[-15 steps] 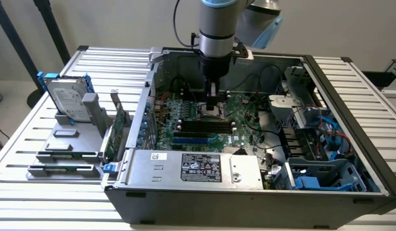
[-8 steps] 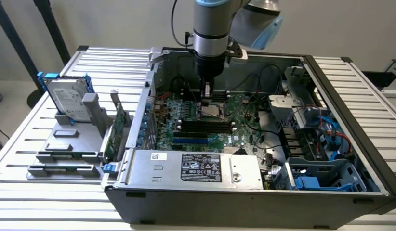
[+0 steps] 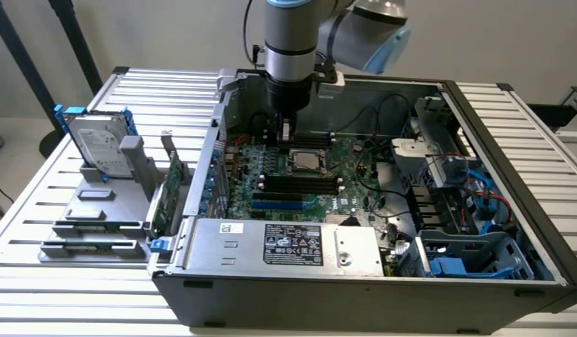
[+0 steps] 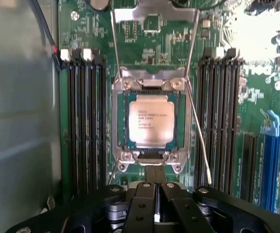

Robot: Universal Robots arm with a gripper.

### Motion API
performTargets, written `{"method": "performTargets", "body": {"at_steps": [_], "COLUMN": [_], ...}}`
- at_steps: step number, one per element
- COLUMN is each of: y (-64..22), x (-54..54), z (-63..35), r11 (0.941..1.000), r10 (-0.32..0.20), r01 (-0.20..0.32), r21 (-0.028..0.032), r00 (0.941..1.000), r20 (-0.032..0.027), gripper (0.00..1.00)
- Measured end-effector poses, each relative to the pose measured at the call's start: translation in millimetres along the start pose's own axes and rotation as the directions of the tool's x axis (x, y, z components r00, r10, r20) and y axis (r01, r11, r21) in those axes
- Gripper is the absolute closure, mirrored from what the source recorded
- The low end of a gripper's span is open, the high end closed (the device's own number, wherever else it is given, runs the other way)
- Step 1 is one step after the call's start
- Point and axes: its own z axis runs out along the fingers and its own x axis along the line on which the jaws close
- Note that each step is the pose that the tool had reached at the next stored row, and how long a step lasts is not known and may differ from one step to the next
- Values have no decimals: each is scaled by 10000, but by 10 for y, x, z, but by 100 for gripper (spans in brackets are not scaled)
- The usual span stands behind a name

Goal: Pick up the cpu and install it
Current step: 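Place the cpu into insertion slot, then close the cpu cover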

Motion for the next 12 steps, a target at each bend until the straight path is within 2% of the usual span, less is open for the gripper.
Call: {"method": "performTargets", "body": {"at_steps": [3,12], "y": [-63,-64], "x": [-1,-1], "z": [-1,-1], "r11": [10000,10000], "r10": [0,0], "r01": [0,0], "r21": [20,22], "r00": [10000,10000], "r20": [-5,-6], "gripper": [89,89]}}
